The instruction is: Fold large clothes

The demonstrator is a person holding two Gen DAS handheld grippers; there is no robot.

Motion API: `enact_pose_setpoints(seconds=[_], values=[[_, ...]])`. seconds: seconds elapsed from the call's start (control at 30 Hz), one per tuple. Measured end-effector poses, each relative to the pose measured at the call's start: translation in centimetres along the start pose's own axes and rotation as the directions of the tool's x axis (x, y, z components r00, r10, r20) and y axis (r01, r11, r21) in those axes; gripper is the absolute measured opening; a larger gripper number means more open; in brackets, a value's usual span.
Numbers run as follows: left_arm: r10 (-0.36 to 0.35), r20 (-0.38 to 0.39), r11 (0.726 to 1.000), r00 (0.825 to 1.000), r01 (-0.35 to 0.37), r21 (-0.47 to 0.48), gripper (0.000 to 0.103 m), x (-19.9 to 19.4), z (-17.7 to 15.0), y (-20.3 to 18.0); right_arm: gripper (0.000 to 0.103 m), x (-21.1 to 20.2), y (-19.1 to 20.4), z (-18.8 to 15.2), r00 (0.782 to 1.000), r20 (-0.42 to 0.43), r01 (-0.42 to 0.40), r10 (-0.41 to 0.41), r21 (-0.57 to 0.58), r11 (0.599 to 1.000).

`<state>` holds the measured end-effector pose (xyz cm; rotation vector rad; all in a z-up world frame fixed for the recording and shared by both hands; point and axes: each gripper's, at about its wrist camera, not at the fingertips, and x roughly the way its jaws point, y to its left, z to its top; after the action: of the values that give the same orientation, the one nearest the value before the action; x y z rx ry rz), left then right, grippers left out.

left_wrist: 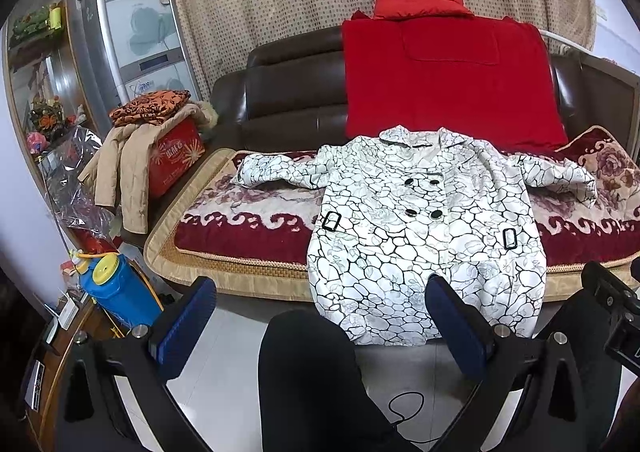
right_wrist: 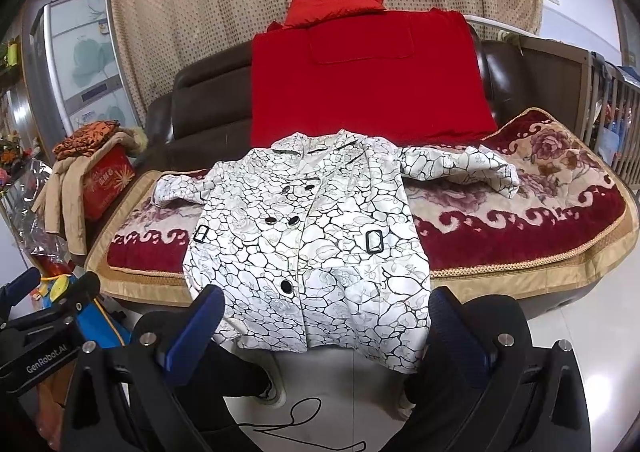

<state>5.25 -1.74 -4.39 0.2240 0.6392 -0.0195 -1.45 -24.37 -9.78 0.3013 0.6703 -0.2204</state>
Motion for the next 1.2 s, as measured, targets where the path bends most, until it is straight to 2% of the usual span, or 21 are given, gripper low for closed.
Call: enact_pose_setpoints(seconds=[0.17, 0.27, 0.4, 0.43, 0.6, 0.67, 0.77, 0.8, 0.9, 0.97, 1.03, 1.1, 1.2], values=[[-0.005, -0.021, 1.000, 1.000, 0.006, 0.010, 0.103, 1.4, 0.4, -0.5, 0.103, 1.1, -0.5, 0.3, 1.000, -0.008, 0.009, -0.009, 0.002, 1.000], [-0.069, -0.079, 0.997, 0.994, 0.071, 0.023, 0.103, 3.9, 1.4, -1.3, 0.103, 2.2, -1.5, 1.0, 1.000, -0.006, 0.017, -0.017, 0.007, 1.000], [-0.197, -0.199, 0.979, 0.960, 0.204, 0.017, 0.103, 9.6, 2.8, -3.3, 0.103, 4.3, -4.5, 3.1, 0.996, 0.049, 0.078, -0.079, 0.033, 0.996], [-0.207, -0.231, 0.977, 0.951, 0.215, 0.011, 0.103, 11.4, 3.2, -4.1, 0.103, 5.1, -5.8, 3.8, 0.992, 0.058, 0.108, -0.111, 0.049, 0.993], [-0.179, -0.288, 0.983, 0.941, 0.185, -0.005, 0.103, 18.1, 4.6, -6.8, 0.103, 9.8, -13.3, 7.2, 0.978, 0.067, 0.186, -0.200, 0.175, 0.967], [-0.184, -0.326, 0.982, 0.927, 0.188, -0.021, 0.103, 20.8, 5.3, -7.7, 0.103, 12.0, -16.2, 8.5, 0.983, 0.038, 0.169, -0.182, 0.224, 0.960], [-0.153, -0.331, 0.986, 0.931, 0.164, 0.007, 0.103, 23.4, 6.4, -9.0, 0.103, 15.8, -21.3, 10.2, 0.990, 0.007, 0.126, -0.138, 0.354, 0.927], [-0.141, -0.327, 0.987, 0.934, 0.157, 0.024, 0.103, 24.2, 6.9, -9.7, 0.103, 17.5, -23.4, 11.0, 0.991, -0.004, 0.120, -0.130, 0.412, 0.903], [-0.137, -0.333, 0.986, 0.933, 0.162, 0.046, 0.103, 26.0, 7.8, -11.2, 0.103, 21.2, -27.6, 12.5, 0.989, -0.034, 0.145, -0.147, 0.492, 0.859], [-0.141, -0.339, 0.985, 0.930, 0.166, 0.047, 0.103, 27.2, 8.4, -12.1, 0.103, 23.9, -31.0, 12.9, 0.984, -0.085, 0.175, -0.154, 0.576, 0.799], [-0.153, -0.338, 0.983, 0.929, 0.179, 0.048, 0.103, 28.0, 8.8, -13.0, 0.103, 26.2, -34.1, 12.7, 0.993, -0.079, 0.120, -0.091, 0.684, 0.719], [-0.161, -0.334, 0.979, 0.929, 0.192, 0.063, 0.103, 28.6, 9.1, -13.9, 0.101, 28.0, -36.5, 12.2, 0.996, -0.063, 0.087, -0.061, 0.772, 0.630], [-0.166, -0.329, 0.976, 0.930, 0.202, 0.078, 0.103, 29.4, 9.7, -14.5, 0.090, 30.7, -38.4, 11.4, 0.996, -0.086, 0.084, -0.020, 0.848, 0.524]])
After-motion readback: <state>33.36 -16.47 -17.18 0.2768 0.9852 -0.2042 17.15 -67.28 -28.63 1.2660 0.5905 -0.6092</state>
